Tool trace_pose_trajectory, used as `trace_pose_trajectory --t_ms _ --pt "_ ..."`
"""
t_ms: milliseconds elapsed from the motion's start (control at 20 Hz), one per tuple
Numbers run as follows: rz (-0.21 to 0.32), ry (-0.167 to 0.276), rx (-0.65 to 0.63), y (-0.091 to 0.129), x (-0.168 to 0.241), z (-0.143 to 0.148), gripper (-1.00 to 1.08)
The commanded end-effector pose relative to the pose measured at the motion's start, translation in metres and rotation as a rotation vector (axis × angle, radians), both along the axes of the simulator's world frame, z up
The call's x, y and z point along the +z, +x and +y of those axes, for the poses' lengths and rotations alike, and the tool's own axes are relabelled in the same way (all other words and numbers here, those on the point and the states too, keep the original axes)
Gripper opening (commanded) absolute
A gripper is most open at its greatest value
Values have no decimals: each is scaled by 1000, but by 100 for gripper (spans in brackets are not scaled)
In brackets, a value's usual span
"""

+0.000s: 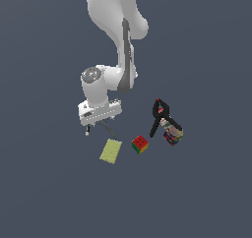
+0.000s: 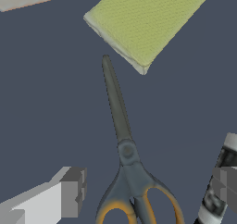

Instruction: Pick up a designated object from a clutter of objects.

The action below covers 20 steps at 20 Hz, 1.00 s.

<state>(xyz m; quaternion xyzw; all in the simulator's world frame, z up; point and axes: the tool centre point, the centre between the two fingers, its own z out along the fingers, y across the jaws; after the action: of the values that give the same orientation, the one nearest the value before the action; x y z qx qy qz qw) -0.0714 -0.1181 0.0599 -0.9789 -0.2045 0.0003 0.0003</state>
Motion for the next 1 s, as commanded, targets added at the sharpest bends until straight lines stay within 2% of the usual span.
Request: trace_pose_trajectory --t_ms 0,300,950 --pt "-1 -1 5 -1 -2 -1 100" --pt "0 0 2 -1 -8 0 100" --pt "-1 0 5 -2 -51 0 100"
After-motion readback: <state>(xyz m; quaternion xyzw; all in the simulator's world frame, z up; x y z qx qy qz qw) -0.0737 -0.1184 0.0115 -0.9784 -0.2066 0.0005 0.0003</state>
